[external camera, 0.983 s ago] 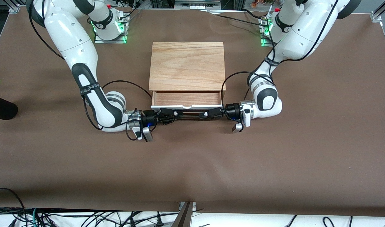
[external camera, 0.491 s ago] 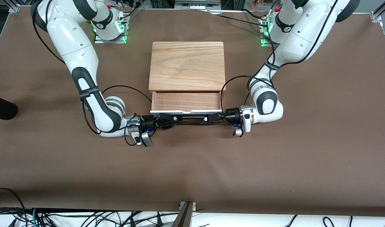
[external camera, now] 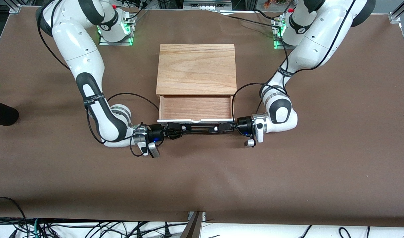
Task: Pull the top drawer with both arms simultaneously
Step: 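Pull the drawer out of the box with both grippers together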
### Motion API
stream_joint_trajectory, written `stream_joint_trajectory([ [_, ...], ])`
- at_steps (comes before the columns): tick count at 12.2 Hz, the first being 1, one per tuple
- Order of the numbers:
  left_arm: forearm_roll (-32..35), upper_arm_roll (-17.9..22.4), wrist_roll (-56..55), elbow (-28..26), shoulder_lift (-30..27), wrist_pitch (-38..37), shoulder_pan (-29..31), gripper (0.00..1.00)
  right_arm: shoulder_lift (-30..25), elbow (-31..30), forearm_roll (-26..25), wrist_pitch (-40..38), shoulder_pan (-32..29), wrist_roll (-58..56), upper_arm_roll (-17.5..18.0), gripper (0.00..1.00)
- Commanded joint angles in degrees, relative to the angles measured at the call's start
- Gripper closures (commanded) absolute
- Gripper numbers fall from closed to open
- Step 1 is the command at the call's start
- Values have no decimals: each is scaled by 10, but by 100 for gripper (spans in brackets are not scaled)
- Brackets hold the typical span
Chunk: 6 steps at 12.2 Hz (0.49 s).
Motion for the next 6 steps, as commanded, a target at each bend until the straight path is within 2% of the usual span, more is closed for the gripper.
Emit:
stream_joint_trajectory([
  [1,-8,15,-60,7,10,18,27,100,11,49,45,45,-35,8,-20,100],
  [4,-3,29,-56,15,26,-3,27,100,15,53,46,45,-34,8,-25,100],
  [6,5,47,-55,30,42,-17,23,100,16,53,46,45,-33,8,-25,89],
])
